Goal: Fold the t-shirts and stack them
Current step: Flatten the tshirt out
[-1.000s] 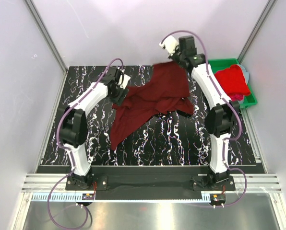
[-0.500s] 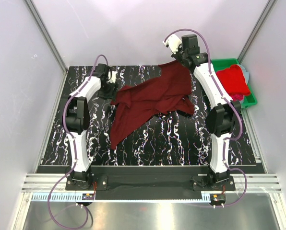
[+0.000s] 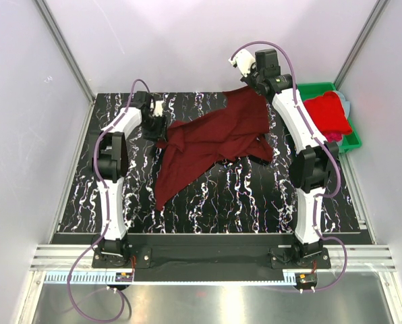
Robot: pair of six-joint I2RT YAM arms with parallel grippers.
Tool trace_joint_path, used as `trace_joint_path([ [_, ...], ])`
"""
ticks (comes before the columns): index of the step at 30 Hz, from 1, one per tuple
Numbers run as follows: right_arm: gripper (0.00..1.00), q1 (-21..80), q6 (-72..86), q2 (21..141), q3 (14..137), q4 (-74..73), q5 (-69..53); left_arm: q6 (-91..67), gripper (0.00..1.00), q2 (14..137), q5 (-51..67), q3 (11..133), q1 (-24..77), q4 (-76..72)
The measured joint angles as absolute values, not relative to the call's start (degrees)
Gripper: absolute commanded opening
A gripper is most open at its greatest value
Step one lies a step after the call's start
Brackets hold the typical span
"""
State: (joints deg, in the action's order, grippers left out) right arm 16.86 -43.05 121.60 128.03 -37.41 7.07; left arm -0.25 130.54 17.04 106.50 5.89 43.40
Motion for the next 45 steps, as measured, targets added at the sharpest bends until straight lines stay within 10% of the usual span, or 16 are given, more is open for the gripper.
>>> trace_joint_path([
  [30,0.00,16.9,-42.1,121.9,128.0,-38.9,7.0,-3.1,0.51,128.3,21.6,101.6,1.5,42.8],
  [41,0.00,16.9,-42.1,121.9,128.0,-38.9,7.0,-2.7,0.02,128.9,24.1,101.4,2.3,43.3],
  [45,0.00,16.9,-42.1,121.9,128.0,-38.9,7.1,-2.2,0.00,128.9,24.2,101.4,2.3,43.4],
])
